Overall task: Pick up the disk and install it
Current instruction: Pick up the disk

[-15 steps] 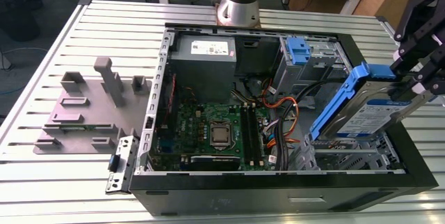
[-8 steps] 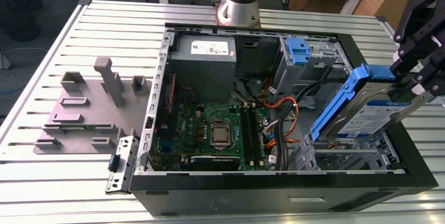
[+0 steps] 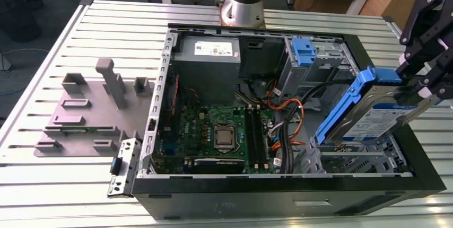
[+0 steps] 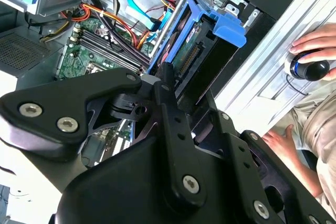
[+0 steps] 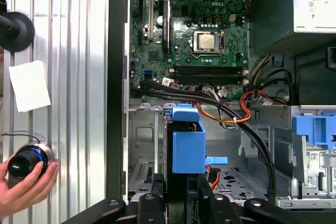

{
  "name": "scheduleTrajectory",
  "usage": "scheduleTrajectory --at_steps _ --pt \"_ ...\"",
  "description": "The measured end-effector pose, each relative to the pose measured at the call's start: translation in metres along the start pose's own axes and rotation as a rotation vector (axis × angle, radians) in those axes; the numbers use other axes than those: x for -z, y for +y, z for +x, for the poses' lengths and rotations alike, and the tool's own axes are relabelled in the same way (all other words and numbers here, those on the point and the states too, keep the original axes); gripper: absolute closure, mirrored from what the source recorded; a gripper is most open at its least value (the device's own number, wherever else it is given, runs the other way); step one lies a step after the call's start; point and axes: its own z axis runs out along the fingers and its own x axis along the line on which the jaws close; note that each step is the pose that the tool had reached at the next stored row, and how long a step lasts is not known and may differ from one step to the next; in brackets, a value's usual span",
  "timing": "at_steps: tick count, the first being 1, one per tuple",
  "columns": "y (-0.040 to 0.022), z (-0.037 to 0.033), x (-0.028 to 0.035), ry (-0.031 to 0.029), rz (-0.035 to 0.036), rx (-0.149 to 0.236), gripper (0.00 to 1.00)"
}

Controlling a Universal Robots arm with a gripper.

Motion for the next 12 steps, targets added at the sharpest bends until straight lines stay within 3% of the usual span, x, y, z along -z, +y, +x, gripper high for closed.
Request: scheduleTrajectory --at_steps 12 --pt "-0.0001 0.002 -0.0007 0.0002 0.0 0.0 0.65"
